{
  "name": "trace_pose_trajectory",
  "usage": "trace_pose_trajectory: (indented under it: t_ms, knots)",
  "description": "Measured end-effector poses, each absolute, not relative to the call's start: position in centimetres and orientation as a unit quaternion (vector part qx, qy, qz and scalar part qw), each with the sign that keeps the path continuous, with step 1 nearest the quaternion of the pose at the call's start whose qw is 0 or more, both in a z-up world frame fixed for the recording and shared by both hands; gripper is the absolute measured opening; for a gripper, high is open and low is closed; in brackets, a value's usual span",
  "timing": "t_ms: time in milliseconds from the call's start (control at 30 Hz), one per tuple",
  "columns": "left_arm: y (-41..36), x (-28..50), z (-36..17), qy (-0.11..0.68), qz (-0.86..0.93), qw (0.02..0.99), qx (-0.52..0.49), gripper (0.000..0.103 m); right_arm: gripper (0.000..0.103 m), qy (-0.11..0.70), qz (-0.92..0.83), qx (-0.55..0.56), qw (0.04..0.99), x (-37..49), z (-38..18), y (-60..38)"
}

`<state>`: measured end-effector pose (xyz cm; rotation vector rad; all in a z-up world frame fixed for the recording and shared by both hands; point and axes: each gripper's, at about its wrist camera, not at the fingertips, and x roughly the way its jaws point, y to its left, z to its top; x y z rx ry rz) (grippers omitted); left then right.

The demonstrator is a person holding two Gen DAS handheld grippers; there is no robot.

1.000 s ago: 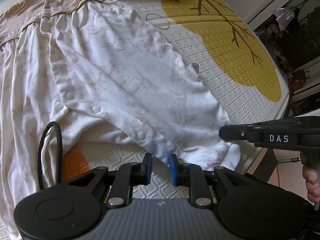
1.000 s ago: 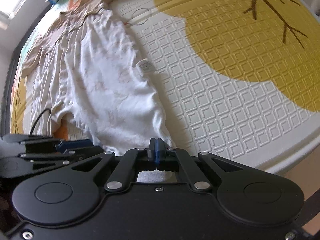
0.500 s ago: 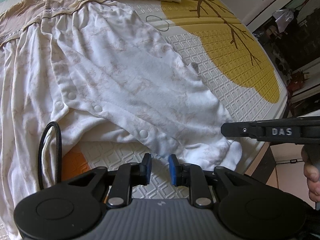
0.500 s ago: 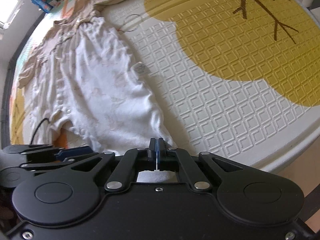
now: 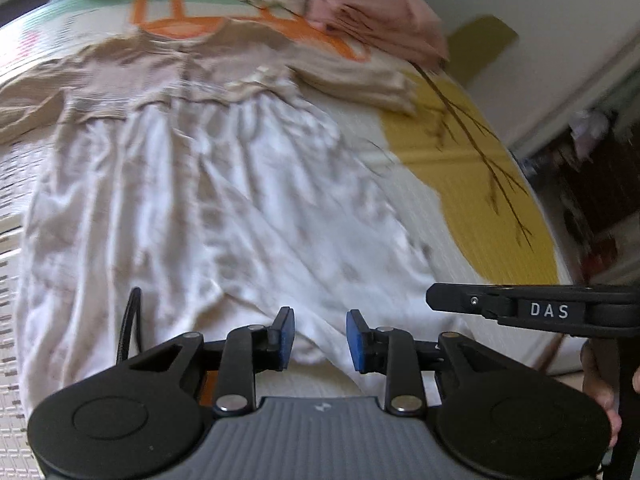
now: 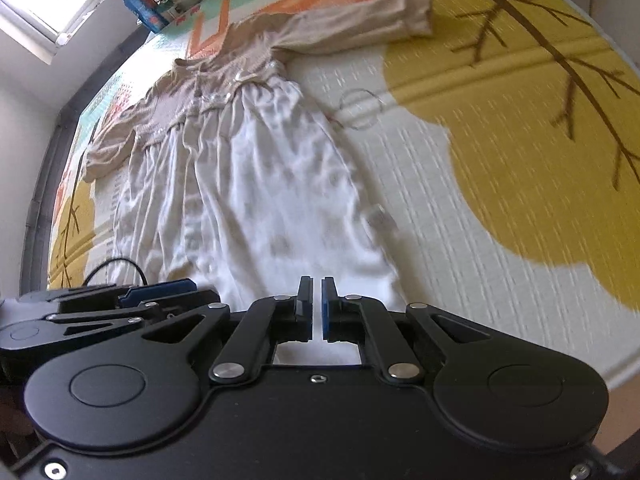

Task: Fold clothes
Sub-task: 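Lift both grippers away from the laid-out beige and white garment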

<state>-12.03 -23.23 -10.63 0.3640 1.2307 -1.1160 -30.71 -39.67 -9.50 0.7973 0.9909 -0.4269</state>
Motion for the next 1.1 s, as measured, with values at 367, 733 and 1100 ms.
trace_pose_trajectory:
  t_ms: [367, 733, 1100]
  knots:
    - [-24.9, -10.7, -12.7, 0.532, -0.497, 0.669, 0.150, 0.031, 0.004, 0.458, -0.162, 0.381, 0.787, -23.2, -11.6, -41.0]
    - [-24.9, -10.8, -14.0, 0.539, -0.491, 0.663, 0.168, 0.023, 0.003, 0.490, -0.137, 0.377, 0.774, -19.9, -14.0, -40.1]
    - [-23.7, -9.7, -14.2, 0.553, -0.487, 0.659, 0.151, 0.022, 0.000, 0.492, -0.173, 0.373, 0.767, -20.9, -14.2, -41.9]
